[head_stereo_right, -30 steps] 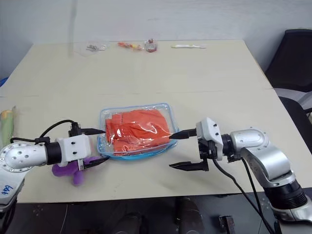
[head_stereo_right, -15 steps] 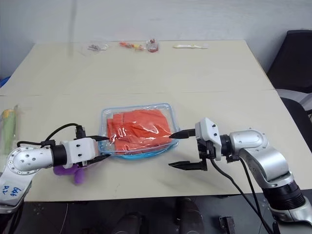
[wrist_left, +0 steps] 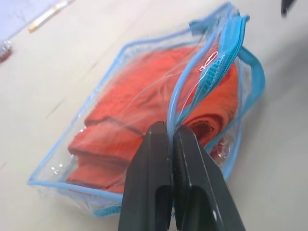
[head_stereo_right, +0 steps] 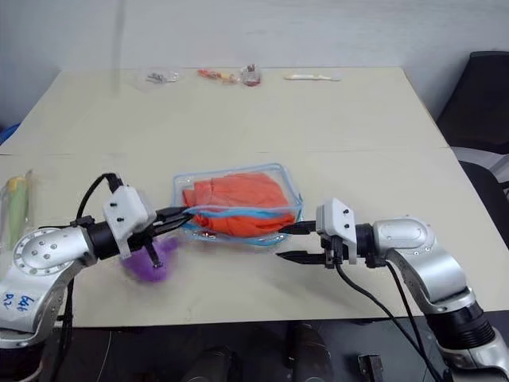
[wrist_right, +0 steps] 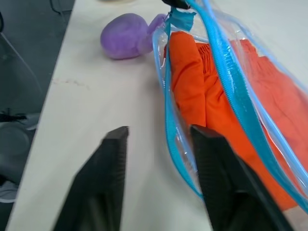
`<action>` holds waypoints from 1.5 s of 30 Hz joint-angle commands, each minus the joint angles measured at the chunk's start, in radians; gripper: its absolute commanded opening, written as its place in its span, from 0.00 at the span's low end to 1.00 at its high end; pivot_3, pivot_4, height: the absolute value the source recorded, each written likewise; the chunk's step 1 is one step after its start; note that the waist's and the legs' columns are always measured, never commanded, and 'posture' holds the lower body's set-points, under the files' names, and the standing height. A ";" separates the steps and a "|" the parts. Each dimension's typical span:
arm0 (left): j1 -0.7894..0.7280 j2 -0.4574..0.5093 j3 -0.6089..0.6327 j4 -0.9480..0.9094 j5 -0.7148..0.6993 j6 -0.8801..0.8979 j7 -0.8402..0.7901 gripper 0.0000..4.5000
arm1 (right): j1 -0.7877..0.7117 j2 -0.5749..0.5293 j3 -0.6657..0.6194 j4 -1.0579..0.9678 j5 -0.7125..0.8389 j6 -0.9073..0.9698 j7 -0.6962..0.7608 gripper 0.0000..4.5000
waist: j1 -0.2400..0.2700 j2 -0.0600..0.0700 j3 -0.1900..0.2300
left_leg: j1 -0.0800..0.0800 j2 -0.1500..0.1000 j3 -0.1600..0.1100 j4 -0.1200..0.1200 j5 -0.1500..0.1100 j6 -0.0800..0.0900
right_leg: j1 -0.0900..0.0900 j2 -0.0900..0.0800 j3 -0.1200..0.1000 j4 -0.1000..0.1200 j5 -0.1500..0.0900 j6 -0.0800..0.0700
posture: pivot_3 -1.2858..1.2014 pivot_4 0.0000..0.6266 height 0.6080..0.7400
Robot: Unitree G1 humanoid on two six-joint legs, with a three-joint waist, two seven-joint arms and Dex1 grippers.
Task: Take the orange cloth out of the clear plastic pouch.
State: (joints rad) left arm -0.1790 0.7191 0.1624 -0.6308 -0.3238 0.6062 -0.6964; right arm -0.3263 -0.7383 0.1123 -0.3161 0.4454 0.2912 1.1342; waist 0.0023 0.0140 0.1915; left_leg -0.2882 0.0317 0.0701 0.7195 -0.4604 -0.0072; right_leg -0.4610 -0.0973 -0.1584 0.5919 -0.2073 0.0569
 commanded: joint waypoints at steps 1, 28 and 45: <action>-0.026 -0.011 -0.022 -0.043 -0.006 0.028 0.042 0.00 | -0.007 0.045 0.024 -0.010 -0.084 -0.088 -0.056 0.15 | -0.001 0.000 0.000 | 0.000 0.000 0.000 0.000 0.000 0.000 | 0.000 0.000 0.000 0.000 0.000 0.000 | 0.52 0.24 1.00; -0.059 -0.016 -0.130 -0.033 0.021 0.022 0.092 0.00 | -0.038 0.216 0.117 0.112 -0.399 -0.311 -0.278 0.56 | -0.003 0.000 0.000 | 0.003 0.000 -0.001 0.001 0.000 0.000 | 0.000 0.000 0.000 0.000 0.000 0.000 | 0.52 0.24 1.00; -0.073 -0.012 -0.135 -0.014 0.030 0.006 0.082 0.00 | -0.029 0.146 0.124 0.222 -0.512 -0.404 -0.303 0.16 | -0.003 0.000 0.000 | 0.002 0.000 -0.001 0.000 0.000 0.000 | 0.000 0.000 0.000 -0.001 0.000 0.000 | 0.52 0.24 1.00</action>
State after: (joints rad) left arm -0.2316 0.7020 0.0219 -0.6196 -0.2993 0.6330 -0.6134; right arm -0.3483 -0.5854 0.2341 -0.1005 -0.0427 -0.0679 0.8466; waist -0.0006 0.0140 0.1914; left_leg -0.2858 0.0315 0.0691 0.7198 -0.4602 -0.0069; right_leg -0.4611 -0.0972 -0.1583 0.5913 -0.2073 0.0569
